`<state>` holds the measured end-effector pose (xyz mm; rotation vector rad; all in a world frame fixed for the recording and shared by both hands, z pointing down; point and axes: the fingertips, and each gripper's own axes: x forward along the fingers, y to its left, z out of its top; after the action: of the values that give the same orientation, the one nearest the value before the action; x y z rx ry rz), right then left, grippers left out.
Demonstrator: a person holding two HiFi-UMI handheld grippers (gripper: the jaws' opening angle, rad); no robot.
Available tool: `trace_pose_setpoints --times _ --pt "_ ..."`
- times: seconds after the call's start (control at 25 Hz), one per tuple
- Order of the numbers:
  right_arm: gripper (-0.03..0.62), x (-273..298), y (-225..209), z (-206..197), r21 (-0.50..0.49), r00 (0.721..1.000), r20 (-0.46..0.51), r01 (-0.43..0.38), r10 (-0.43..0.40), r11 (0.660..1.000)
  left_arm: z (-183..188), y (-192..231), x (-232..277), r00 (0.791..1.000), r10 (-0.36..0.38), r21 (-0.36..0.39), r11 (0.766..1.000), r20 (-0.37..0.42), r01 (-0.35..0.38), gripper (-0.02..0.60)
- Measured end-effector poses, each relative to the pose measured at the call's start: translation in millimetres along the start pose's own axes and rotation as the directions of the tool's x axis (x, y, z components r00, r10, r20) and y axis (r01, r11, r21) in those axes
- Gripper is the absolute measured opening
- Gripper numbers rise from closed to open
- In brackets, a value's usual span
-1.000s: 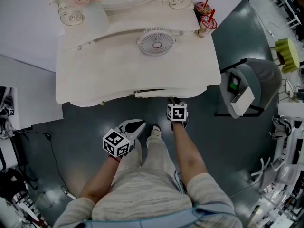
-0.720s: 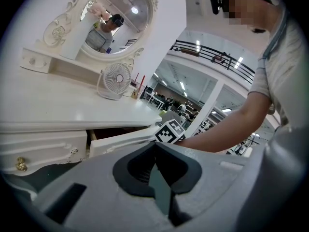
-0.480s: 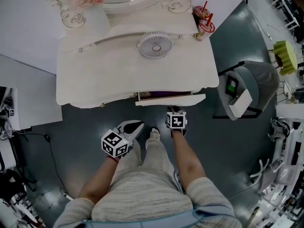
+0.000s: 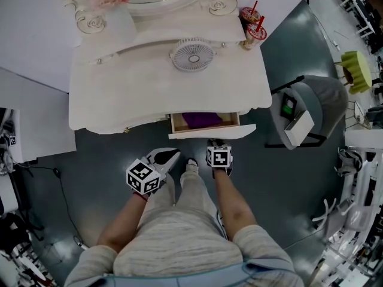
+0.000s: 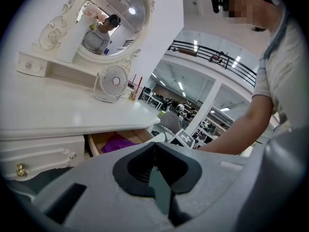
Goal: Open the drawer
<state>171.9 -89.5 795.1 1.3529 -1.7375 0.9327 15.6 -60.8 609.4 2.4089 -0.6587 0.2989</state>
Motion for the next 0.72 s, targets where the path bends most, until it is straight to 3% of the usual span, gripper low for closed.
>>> trace_pose_setpoints --times 0.72 --pt "0.124 -25 4 -48 -0.002 0.999 -0.052 0.003 -0.004 1.0 18 -9 8 0.999 -0.032 0.024 0.999 0.008 0.032 0.014"
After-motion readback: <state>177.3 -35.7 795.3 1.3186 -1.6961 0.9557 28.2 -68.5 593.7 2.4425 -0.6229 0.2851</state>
